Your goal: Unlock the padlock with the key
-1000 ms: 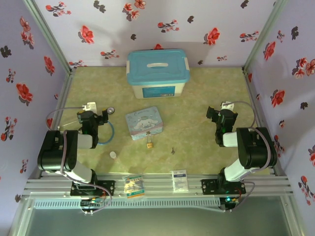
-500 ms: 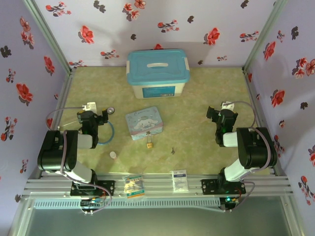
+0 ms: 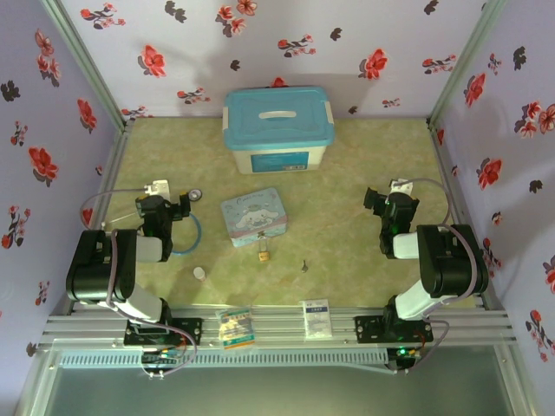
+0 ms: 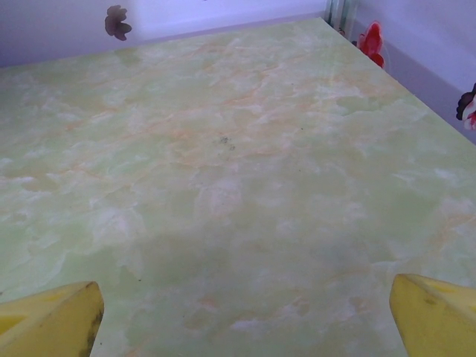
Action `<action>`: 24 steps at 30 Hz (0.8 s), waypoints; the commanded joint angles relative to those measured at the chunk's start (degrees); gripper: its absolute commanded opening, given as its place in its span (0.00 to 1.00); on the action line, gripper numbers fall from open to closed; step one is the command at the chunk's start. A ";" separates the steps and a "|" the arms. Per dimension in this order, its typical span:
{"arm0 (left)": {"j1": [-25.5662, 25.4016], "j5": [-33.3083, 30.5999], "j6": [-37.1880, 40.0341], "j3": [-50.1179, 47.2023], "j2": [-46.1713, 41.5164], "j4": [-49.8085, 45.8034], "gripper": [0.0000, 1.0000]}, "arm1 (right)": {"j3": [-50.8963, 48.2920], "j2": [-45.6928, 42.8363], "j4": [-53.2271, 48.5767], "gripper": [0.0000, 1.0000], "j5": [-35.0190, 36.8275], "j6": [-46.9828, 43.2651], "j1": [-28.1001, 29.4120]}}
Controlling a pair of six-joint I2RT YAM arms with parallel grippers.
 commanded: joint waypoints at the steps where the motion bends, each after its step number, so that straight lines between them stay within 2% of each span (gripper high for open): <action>1: 0.78 0.49 -0.41 0.60 -3.02 0.55 1.00 | 1.17 -1.85 -1.31 0.99 -0.71 -0.68 -0.33; 3: 0.76 -1.05 -0.41 1.62 -8.18 -5.18 1.00 | 1.09 -4.93 -3.42 0.99 -0.04 -0.68 -0.33; 5: 0.75 -2.56 -2.43 4.68 -12.91 -14.19 1.00 | 2.40 -9.18 -9.90 0.99 0.15 -0.79 -0.18; 8: 0.76 -1.84 -5.70 6.44 -17.68 -17.27 1.00 | 5.20 -15.62 -19.99 0.99 2.11 2.61 -0.16; 10: 0.82 -1.52 -9.12 7.39 -19.11 -19.03 1.00 | 6.04 -19.49 -24.17 0.99 0.82 5.62 -0.16; 12: 0.75 -0.62 -14.01 10.77 -20.63 -27.12 1.00 | 7.92 -23.03 -30.96 0.99 -2.43 9.46 -0.24; 15: 0.81 5.17 -22.20 15.93 -23.14 -38.01 1.00 | 12.87 -25.65 -43.23 0.99 -9.21 14.88 -0.33; 18: 0.75 15.08 -27.74 15.63 -26.13 -36.80 1.00 | 17.41 -25.21 -54.18 0.99 -12.42 21.08 -1.22; 21: 0.80 18.83 -34.65 12.04 -30.46 -33.63 1.00 | 19.09 -24.65 -58.78 0.99 -20.27 23.62 -1.91; 23: 0.71 21.51 -38.18 11.74 -33.54 -37.18 1.00 | 18.01 -24.56 -57.89 0.99 -28.63 24.76 -1.14; 24: 0.32 22.86 -39.13 11.90 -34.87 -39.29 1.00 | 17.79 -24.65 -58.34 0.99 -29.48 25.52 0.18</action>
